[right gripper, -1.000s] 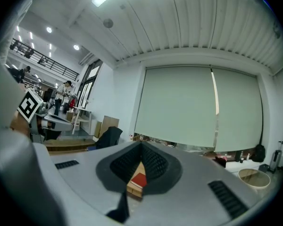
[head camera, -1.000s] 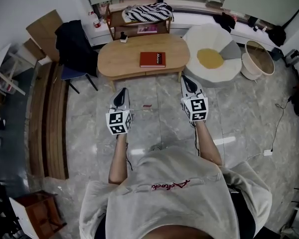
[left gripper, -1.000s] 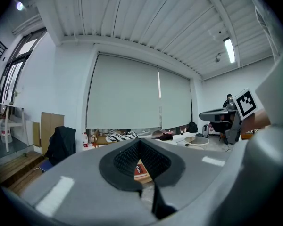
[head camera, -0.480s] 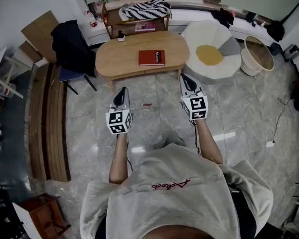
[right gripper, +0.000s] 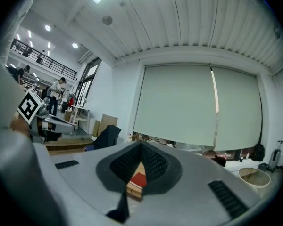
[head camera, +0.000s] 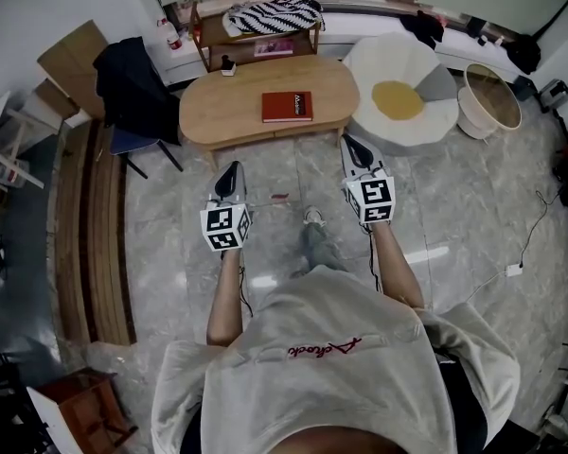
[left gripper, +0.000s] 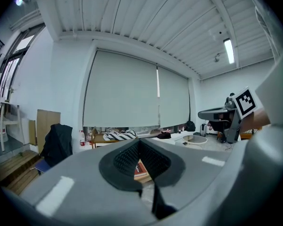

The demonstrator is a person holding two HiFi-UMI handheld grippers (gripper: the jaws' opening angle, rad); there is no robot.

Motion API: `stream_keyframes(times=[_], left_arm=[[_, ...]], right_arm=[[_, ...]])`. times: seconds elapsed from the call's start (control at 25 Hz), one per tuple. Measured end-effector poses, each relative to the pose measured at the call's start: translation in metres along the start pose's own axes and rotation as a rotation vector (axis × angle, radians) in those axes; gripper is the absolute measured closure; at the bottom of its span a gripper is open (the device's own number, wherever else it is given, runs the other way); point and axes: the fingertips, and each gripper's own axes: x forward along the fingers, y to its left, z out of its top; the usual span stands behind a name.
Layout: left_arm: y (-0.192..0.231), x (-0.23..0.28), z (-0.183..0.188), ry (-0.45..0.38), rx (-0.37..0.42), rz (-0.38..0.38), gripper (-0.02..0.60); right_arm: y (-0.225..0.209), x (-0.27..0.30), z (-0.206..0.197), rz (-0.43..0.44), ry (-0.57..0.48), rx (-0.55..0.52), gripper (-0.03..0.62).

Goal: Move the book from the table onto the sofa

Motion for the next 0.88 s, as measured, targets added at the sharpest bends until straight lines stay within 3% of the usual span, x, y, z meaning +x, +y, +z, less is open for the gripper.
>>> stream_keyframes(times=[0.88], left_arm=[[0.024,0.136,0.017,0.021,0.023,0.003,0.572]], right_arm=[[-0.073,0.115,-0.020,0.017,0.002,0.038,0.586]])
